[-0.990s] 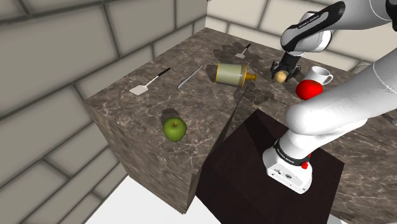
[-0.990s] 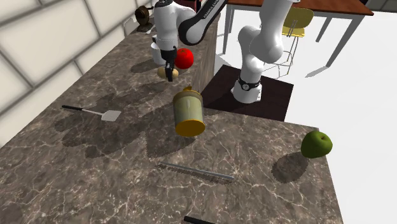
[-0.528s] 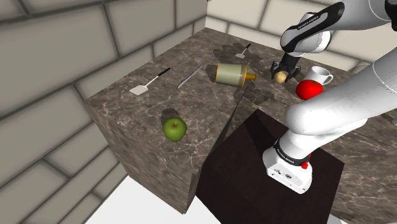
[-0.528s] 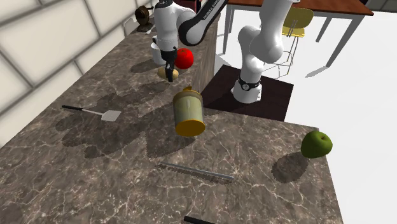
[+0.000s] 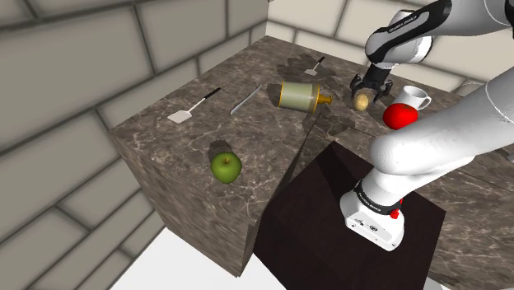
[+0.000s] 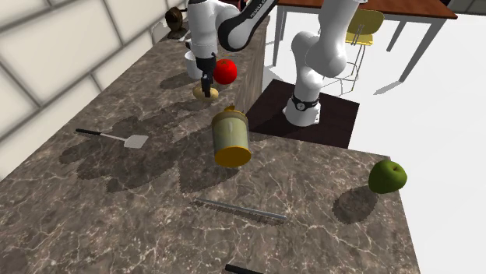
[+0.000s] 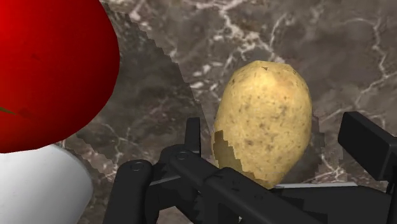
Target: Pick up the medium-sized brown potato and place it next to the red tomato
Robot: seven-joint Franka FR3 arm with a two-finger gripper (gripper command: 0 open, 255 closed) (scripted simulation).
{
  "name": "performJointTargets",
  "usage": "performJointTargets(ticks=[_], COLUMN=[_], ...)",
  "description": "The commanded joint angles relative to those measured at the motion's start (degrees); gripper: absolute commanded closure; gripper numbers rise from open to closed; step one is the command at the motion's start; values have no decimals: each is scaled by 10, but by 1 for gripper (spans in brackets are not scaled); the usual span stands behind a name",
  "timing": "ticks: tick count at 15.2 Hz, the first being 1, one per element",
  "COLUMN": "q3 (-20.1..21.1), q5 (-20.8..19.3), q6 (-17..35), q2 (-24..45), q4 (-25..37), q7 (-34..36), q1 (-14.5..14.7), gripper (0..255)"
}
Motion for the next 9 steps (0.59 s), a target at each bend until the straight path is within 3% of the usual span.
performJointTargets(ticks=[1, 9], q3=[5, 7], q5=[-3, -4], q6=[-39, -57], q2=[-26, -36], q4=[13, 21], q7=[3, 4], q1=[-1, -2], gripper=[0, 0])
